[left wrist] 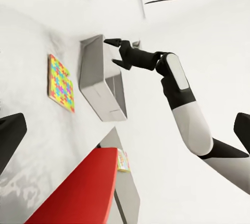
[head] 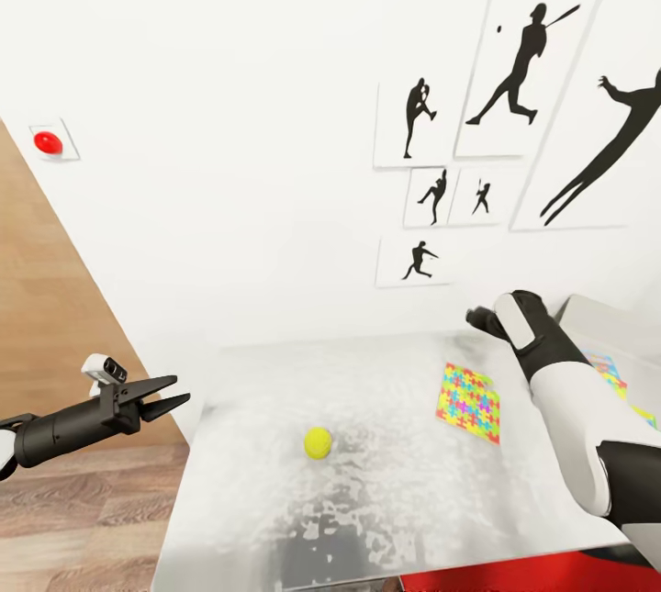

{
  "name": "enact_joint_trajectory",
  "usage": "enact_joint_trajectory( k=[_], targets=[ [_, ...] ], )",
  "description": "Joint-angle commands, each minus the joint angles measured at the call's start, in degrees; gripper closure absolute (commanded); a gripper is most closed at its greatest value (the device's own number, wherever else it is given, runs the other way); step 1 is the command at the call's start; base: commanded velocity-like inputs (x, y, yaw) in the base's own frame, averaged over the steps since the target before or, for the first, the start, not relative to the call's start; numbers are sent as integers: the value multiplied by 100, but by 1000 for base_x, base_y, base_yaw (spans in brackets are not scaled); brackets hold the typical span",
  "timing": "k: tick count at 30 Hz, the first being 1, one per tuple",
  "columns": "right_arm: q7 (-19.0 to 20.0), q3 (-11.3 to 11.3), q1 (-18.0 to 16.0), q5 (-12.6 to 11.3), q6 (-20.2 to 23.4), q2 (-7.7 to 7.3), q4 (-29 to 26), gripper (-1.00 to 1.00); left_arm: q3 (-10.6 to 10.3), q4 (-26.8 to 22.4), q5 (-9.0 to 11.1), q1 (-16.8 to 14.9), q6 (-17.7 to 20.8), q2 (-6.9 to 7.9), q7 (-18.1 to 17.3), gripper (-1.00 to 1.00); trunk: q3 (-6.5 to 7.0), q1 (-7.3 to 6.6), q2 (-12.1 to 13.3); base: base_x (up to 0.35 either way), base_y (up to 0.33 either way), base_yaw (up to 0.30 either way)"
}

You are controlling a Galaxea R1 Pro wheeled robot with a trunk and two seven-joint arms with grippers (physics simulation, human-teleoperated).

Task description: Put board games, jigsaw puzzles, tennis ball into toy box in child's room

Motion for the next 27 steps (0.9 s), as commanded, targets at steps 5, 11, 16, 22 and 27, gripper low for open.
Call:
enact_joint_trajectory(
  k=[5, 11, 16, 22, 27],
  targets=[
    [-50, -12, -5, 237, -5, 19, -7, -100, 2, 0, -14, -5, 20, 1, -24, -100, -60, 3, -13, 0, 0, 0],
    [-50, -15, -17, 305, -81, 41, -13, -100, 5, 1, -14, -5, 20, 1, -23, -100, -117, 3, -13, 0, 0, 0],
    [-45, -16, -22, 312, -114, 47, -18, -100, 9, 1, -14, -5, 20, 1, -23, -100, -164, 3, -13, 0, 0, 0],
    [-42, -16, -23, 302, -126, 36, -16, -100, 11, 1, -14, -5, 20, 1, -23, -100, -221, 3, -13, 0, 0, 0],
    [-41, -10, -23, 309, -135, 35, -12, -100, 11, 1, -14, -5, 20, 1, -23, -100, -268, 3, -13, 0, 0, 0]
  ],
)
